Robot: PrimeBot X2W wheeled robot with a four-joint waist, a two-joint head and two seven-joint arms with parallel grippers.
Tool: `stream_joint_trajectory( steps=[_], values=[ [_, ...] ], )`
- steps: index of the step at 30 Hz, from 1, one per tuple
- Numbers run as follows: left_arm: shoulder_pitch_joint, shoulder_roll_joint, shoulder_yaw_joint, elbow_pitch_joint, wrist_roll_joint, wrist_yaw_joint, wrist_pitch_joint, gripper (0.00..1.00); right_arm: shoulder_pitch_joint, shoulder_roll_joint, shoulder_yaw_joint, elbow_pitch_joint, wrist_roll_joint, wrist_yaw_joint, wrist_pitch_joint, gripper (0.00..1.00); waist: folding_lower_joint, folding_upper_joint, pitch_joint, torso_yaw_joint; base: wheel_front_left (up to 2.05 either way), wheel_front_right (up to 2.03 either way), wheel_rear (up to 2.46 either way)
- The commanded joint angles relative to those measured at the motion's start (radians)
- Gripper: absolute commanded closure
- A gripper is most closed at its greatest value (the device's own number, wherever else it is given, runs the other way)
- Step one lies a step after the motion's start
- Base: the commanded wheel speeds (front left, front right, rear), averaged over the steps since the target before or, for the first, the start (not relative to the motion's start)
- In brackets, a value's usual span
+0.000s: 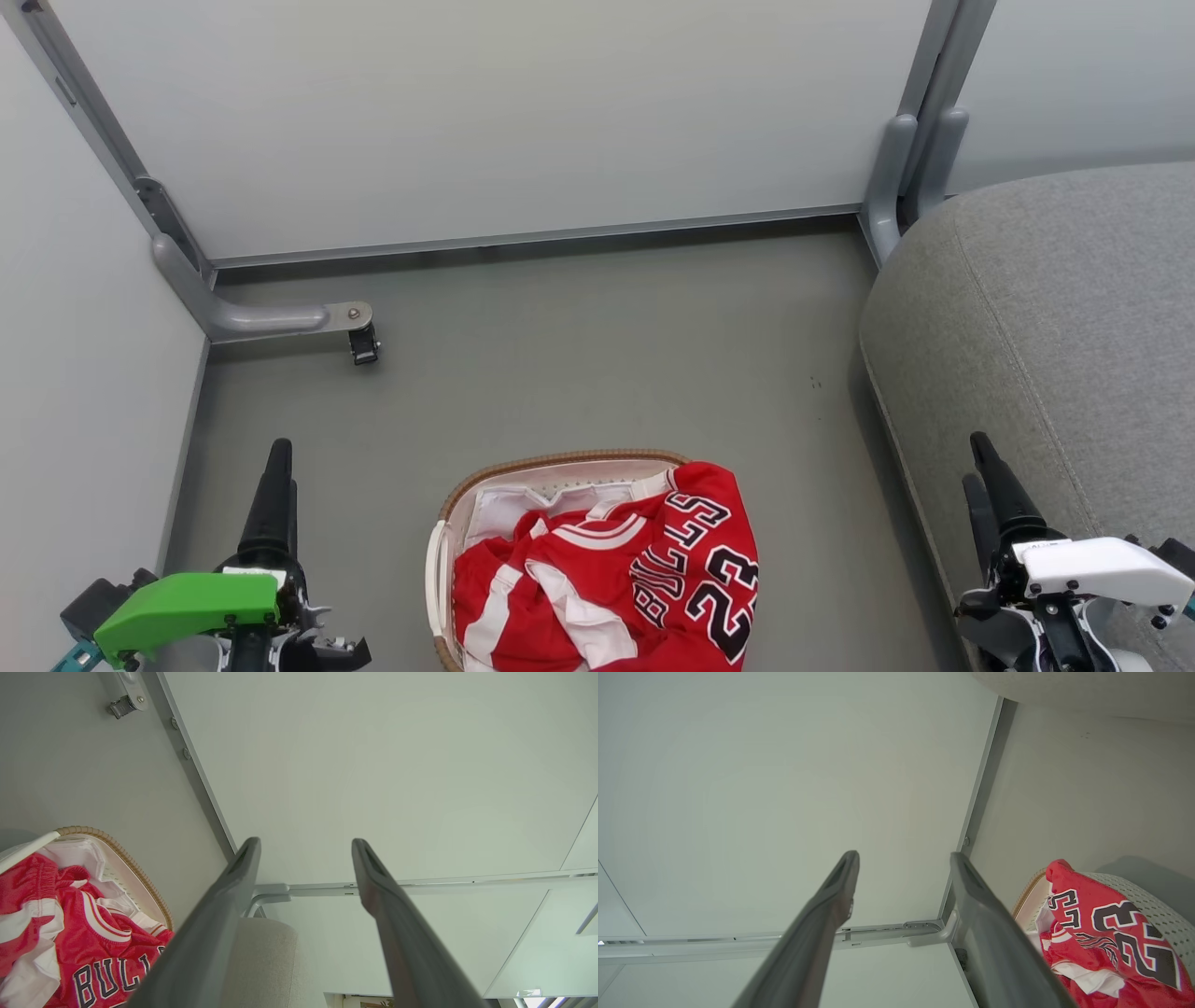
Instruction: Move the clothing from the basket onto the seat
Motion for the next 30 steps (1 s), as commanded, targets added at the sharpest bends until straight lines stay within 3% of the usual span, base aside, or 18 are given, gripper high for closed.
stream_joint_trajectory(
  steps=[1,12,30],
  values=[
    [-0.008,0.004,-0.005,-0.024,0.046,-0.002,-0.012,0.0,-0.005,-0.008,-0.004,-0.025,-0.042,0.0,-0.013,0.0,0.0,0.0,0.0,0.0,0.0,0.0,0.0],
    [-0.008,0.005,-0.028,-0.072,0.222,0.015,-0.056,0.0,0.005,-0.01,0.021,-0.083,-0.306,0.0,-0.057,0.0,0.0,0.0,0.003,0.002,0.0,0.0,0.0],
    [0.008,0.007,-0.093,-0.115,0.521,0.047,-0.118,0.0,0.018,-0.012,0.065,-0.121,-0.617,0.0,-0.119,0.0,0.0,0.0,0.005,0.003,0.0,0.0,0.0]
  ],
)
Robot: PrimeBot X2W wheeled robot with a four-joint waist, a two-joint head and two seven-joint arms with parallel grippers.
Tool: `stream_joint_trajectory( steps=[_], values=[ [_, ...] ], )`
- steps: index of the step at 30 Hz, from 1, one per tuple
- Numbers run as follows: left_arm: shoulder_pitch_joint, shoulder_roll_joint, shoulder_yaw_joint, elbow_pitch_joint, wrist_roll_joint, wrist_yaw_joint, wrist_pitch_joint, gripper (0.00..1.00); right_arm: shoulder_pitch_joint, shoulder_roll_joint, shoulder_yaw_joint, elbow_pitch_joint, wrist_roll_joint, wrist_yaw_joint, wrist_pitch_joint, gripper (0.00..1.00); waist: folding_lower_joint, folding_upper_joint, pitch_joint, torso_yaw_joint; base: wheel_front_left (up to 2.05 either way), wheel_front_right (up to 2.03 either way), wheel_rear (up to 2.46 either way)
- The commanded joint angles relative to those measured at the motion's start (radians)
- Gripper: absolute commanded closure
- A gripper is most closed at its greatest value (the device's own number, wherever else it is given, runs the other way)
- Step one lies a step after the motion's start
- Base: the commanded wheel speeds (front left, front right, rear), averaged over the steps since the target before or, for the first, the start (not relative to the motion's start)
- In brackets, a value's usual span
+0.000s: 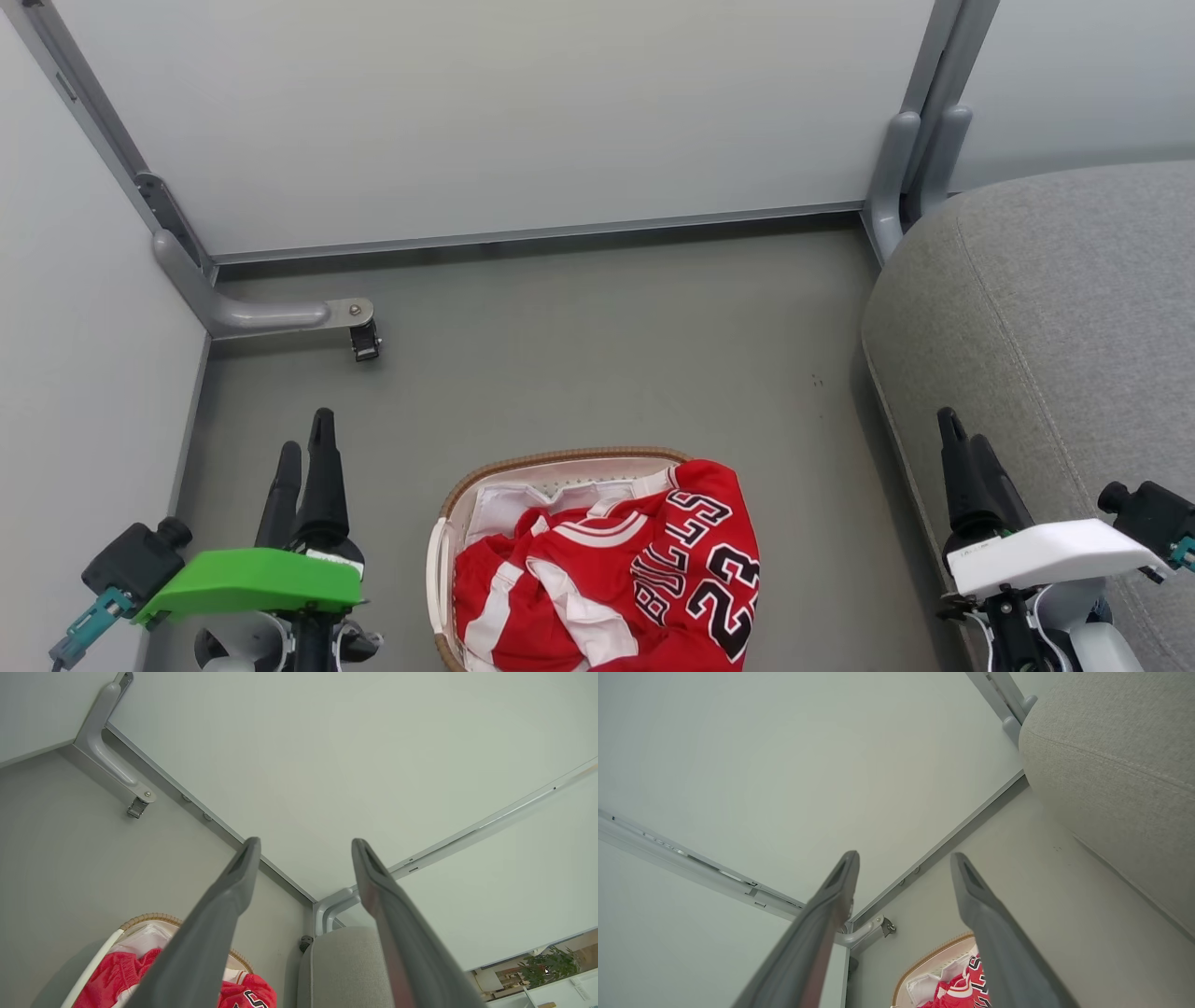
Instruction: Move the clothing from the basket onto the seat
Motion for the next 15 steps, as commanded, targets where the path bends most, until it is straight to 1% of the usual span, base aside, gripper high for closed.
stream_joint_trajectory(
  steps=[1,10,12,15],
  values=[
    [0.004,0.006,-0.007,-0.019,0.043,0.003,-0.011,0.0,0.003,-0.006,0.007,-0.018,-0.038,0.0,-0.012,0.0,0.0,0.0,0.0,0.0,0.0,0.0,0.0],
    [0.016,0.007,-0.042,-0.026,0.212,0.01,-0.038,0.0,0.005,-0.008,0.024,-0.014,-0.173,0.0,-0.039,0.0,0.0,0.0,0.003,0.0,0.0,0.0,0.0],
    [0.019,0.007,-0.057,-0.021,0.263,0.012,-0.047,0.0,0.004,-0.008,0.025,-0.009,-0.213,0.0,-0.048,0.0,0.0,0.0,0.003,0.0,0.0,0.0,0.0],
    [0.022,0.007,-0.067,-0.015,0.305,0.016,-0.055,0.0,0.003,-0.008,0.026,-0.005,-0.252,0.0,-0.056,0.0,0.0,0.0,0.004,0.001,0.0,0.0,0.0]
  ],
)
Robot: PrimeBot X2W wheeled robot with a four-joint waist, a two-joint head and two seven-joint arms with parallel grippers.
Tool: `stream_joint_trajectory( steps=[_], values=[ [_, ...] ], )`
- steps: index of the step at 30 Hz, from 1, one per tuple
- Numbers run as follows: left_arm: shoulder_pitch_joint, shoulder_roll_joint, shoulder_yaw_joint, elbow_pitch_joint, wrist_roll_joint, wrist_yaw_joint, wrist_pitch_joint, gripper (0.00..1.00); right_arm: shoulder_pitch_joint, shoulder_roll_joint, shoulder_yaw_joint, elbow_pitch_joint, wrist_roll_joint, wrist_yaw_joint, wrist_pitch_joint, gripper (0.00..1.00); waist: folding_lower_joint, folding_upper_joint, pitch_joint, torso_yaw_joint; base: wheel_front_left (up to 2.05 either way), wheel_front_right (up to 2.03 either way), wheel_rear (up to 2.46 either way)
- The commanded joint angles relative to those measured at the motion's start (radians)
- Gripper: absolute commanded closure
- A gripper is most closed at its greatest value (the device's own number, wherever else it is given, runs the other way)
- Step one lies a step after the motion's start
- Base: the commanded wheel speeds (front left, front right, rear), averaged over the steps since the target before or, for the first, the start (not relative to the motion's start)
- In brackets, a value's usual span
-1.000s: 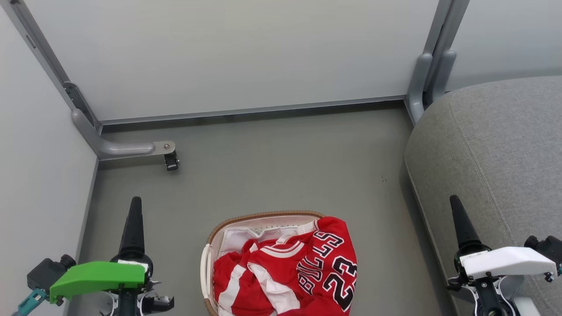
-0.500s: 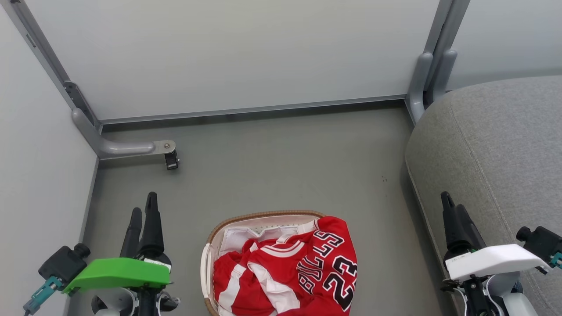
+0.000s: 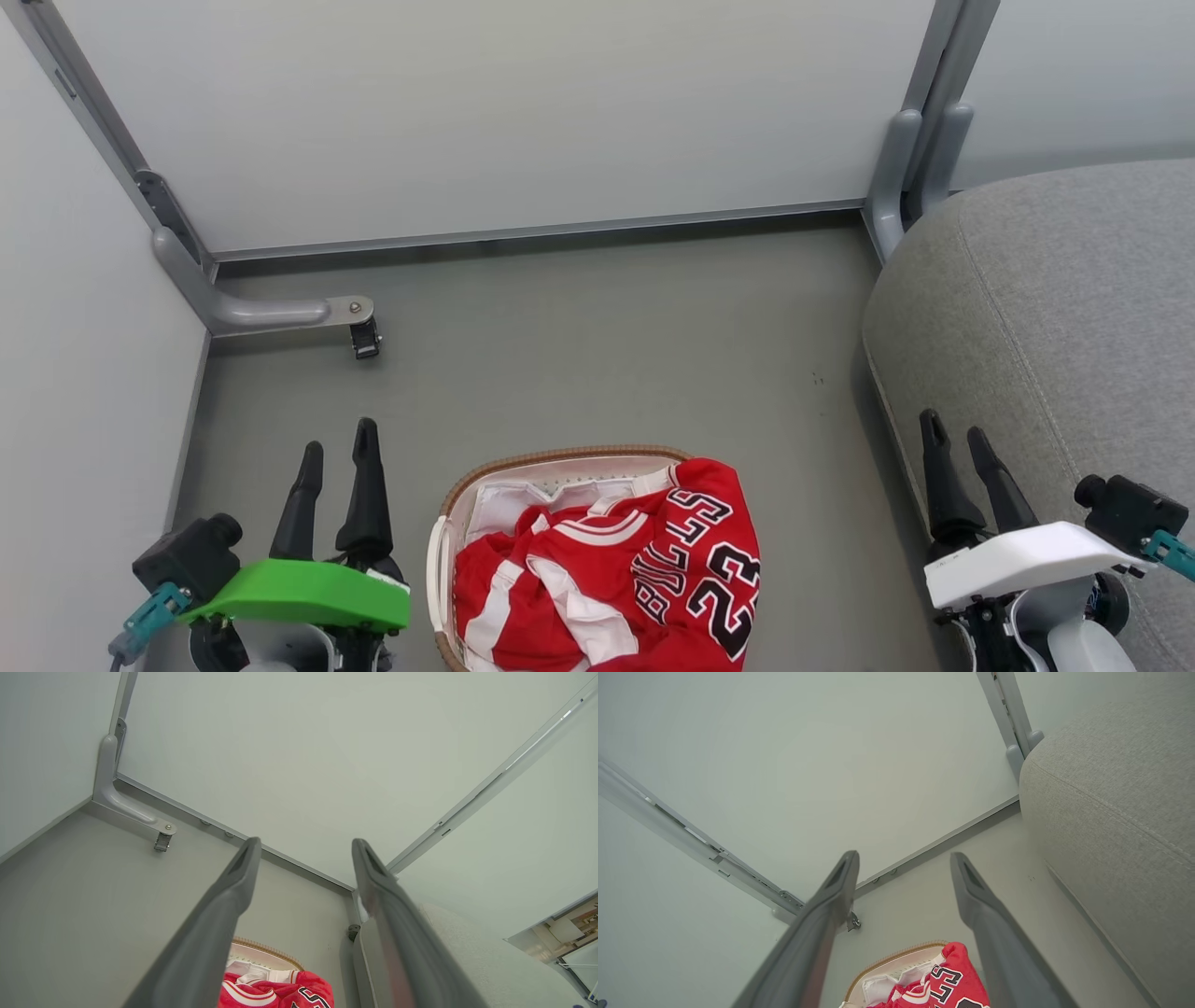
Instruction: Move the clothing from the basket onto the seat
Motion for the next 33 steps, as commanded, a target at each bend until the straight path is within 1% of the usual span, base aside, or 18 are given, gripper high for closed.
stream_joint_trajectory(
  steps=[1,13,33],
  values=[
    [0.003,0.007,-0.006,-0.007,0.041,0.006,-0.009,0.0,0.002,-0.006,0.002,-0.006,-0.035,0.0,-0.011,0.0,0.0,0.0,0.0,0.0,0.0,0.0,0.0],
    [0.007,0.008,-0.027,0.041,0.155,0.009,-0.039,0.0,0.0,-0.008,0.013,0.018,-0.168,0.0,-0.042,0.0,0.0,0.0,0.003,0.005,0.0,0.0,0.0],
    [-0.002,0.009,-0.053,0.111,0.301,0.018,-0.084,0.0,-0.01,-0.009,0.028,0.052,-0.348,0.0,-0.087,0.0,0.0,0.0,0.013,0.011,0.0,0.0,0.0]
  ],
)
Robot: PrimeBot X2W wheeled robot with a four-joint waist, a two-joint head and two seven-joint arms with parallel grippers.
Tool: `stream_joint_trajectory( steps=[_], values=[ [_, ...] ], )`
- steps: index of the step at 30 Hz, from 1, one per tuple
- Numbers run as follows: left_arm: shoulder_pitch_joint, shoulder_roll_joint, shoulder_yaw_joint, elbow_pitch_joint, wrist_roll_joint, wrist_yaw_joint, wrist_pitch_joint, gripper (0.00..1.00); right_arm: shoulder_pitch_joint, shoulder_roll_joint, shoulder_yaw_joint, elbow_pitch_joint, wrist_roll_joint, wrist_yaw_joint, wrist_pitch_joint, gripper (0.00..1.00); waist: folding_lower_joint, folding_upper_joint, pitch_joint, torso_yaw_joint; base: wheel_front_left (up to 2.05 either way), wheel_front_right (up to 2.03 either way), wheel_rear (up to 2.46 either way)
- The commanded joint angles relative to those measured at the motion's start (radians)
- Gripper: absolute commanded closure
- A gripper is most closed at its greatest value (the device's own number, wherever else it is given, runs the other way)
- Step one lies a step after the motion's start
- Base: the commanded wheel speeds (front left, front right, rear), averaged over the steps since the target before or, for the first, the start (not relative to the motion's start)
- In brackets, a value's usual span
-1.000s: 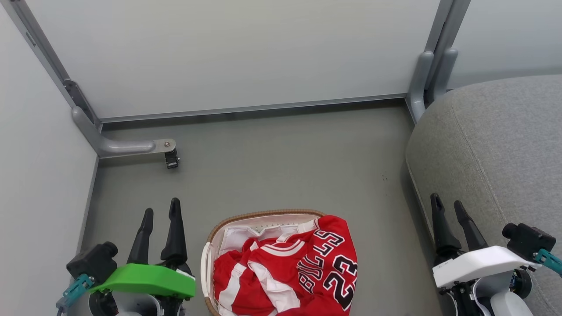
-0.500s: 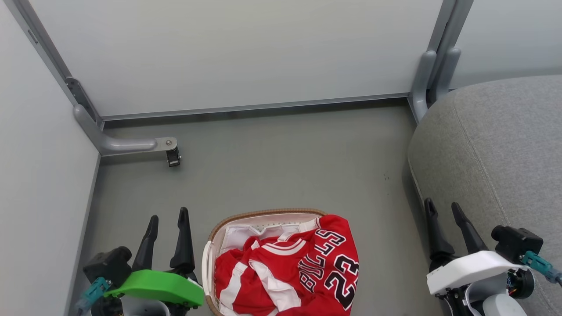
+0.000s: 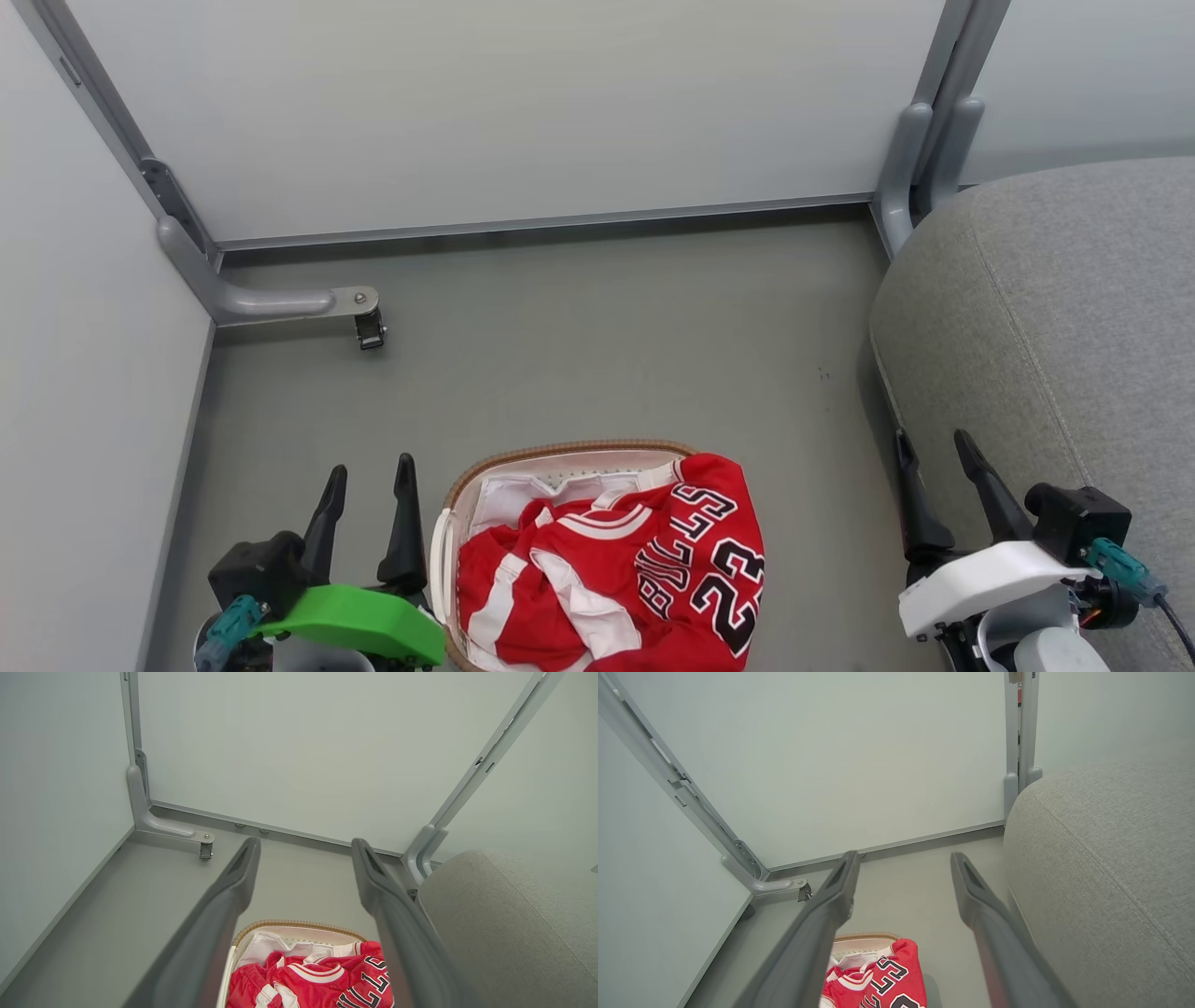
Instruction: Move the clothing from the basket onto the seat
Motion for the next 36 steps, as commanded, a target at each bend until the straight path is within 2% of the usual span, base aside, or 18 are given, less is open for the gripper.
stream_joint_trajectory(
  steps=[1,28,36],
  values=[
    [-0.003,0.007,-0.006,0.002,0.02,0.009,-0.01,0.0,-0.008,-0.006,0.001,-0.001,-0.027,0.0,-0.01,0.0,0.0,0.0,0.001,0.001,0.0,0.0,0.0],
    [0.019,0.008,-0.021,0.045,0.164,0.015,-0.059,0.0,0.022,-0.008,0.003,0.002,-0.213,0.0,-0.061,0.0,0.0,0.0,0.004,0.008,0.0,0.0,0.0],
    [0.016,0.008,-0.019,0.043,0.159,0.016,-0.058,0.0,0.017,-0.008,0.002,0.002,-0.203,0.0,-0.06,0.0,0.0,0.0,0.012,0.009,0.0,0.0,0.0]
  ],
)
